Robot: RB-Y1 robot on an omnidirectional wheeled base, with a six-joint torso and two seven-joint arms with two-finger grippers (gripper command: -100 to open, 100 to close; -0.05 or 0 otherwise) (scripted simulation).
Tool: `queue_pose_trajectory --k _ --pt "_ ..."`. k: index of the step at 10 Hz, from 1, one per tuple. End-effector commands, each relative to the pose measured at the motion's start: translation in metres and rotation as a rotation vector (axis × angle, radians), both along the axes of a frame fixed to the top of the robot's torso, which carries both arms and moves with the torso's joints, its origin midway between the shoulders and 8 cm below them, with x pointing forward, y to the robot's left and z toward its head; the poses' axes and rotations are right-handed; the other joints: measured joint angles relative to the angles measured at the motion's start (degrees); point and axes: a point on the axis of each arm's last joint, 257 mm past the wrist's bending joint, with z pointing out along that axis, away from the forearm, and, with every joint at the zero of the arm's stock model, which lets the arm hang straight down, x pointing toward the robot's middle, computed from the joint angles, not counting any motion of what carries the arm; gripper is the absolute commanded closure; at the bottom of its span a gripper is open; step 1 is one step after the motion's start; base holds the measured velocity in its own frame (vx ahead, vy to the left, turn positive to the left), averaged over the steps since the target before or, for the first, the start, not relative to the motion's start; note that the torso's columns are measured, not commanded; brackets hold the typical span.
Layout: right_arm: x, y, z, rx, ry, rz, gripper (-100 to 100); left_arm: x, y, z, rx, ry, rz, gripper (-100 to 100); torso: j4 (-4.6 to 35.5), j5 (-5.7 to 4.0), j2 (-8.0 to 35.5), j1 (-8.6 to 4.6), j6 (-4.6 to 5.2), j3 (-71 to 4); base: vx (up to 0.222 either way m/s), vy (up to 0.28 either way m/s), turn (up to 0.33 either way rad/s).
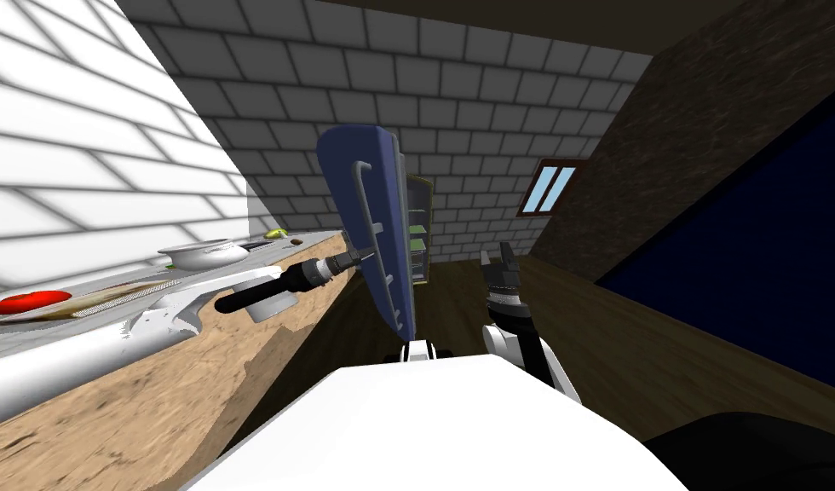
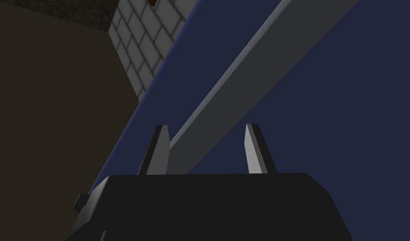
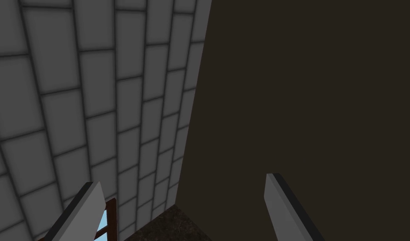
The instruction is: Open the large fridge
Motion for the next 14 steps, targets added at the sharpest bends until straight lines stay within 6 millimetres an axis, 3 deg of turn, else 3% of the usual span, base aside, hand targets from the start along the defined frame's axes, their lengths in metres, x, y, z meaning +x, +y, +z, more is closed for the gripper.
queue_pose_trajectory --k 1,2,3,8,9,10,13,14 --pt "0.0 0.0 0.0 0.0 0.0 0.0 0 -0.026 -0.027 0.01 -0.009 -0.009 -0.091 100 0.1 0.03 0.3 0.07 -0.03 0.1 -0.146 0.293 0.022" --pt "0.0 0.0 0.0 0.0 0.0 0.0 0 -0.018 -0.019 0.006 -0.001 -0.009 -0.063 100 0.0 0.0 0.5 -0.23 0.01 0.4 -0.061 0.128 0.003" --pt "0.0 0.0 0.0 0.0 0.0 0.0 0 -0.029 -0.029 0.005 0.002 -0.01 -0.099 100 -0.1 -0.21 0.2 -0.92 0.1 0.2 -0.043 0.149 0.003" --pt "0.0 0.0 0.0 0.0 0.0 0.0 0 -0.068 -0.06 0.008 0.0 -0.013 -0.224 100 0.0 -0.05 0.2 -0.24 0.04 0.1 -0.009 0.257 -0.031" --pt "0.0 0.0 0.0 0.0 0.0 0.0 0 -0.068 -0.06 0.008 0.0 -0.013 -0.224 100 0.0 -0.02 0.2 -0.16 0.04 0.1 -0.097 0.188 -0.093" --pt "0.0 0.0 0.0 0.0 0.0 0.0 0 -0.067 -0.063 0.023 0.004 -0.009 -0.228 -100 0.0 -0.04 0.5 -0.35 -0.03 0.4 -0.053 0.073 0.066" --pt "0.0 0.0 0.0 0.001 0.0 0.0 0 -0.074 -0.076 0.05 0.004 -0.009 -0.255 -100 -0.3 -0.15 -0.1 -0.7 0.1 0.0 0.006 -0.033 0.096" --pt "0.0 0.0 0.0 0.001 0.0 0.0 0 -0.074 -0.076 0.05 0.004 -0.009 -0.255 -100 -0.2 -0.18 -0.1 -0.69 0.25 0.0 0.009 -0.017 0.001"
